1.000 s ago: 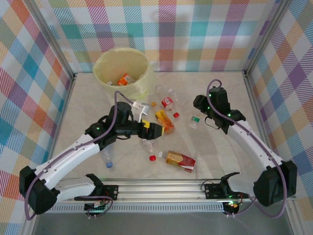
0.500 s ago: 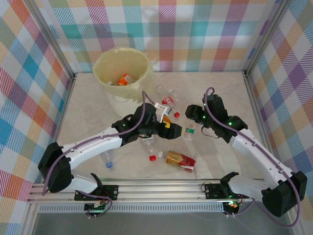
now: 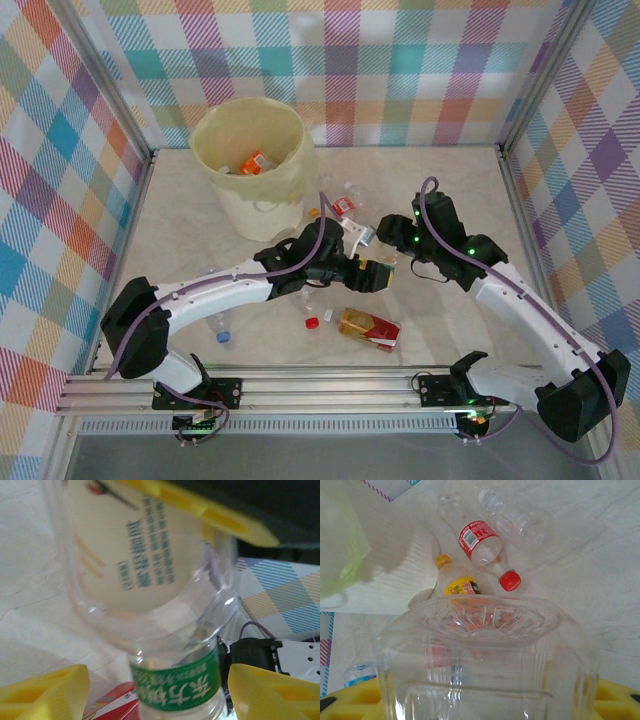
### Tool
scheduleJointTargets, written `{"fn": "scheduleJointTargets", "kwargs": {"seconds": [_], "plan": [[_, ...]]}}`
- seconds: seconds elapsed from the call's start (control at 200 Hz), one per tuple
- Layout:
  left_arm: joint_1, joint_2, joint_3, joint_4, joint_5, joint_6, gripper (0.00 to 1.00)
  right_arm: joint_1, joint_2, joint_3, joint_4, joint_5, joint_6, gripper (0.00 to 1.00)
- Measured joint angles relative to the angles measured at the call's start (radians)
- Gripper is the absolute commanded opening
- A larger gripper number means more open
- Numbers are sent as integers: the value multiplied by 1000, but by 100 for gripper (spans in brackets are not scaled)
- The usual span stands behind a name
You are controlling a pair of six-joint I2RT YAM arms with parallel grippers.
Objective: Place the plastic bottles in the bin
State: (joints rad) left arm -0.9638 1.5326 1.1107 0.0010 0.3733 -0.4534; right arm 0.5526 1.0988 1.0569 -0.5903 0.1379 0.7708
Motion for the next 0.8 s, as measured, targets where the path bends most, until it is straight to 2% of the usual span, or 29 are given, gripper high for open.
{"fn": "scheduleJointTargets", "kwargs": {"seconds": [0.19,0.45,0.805], "plan": [[-16,20,14,32,20,-10,59,3,0,0,-4,-1,19,58],[-16,34,14,30,18,-43,40,3,-1,0,-18,6,31,59],[-17,23,27,13,6,-54,39,3,-53,-29,5,-8,52,85]]}}
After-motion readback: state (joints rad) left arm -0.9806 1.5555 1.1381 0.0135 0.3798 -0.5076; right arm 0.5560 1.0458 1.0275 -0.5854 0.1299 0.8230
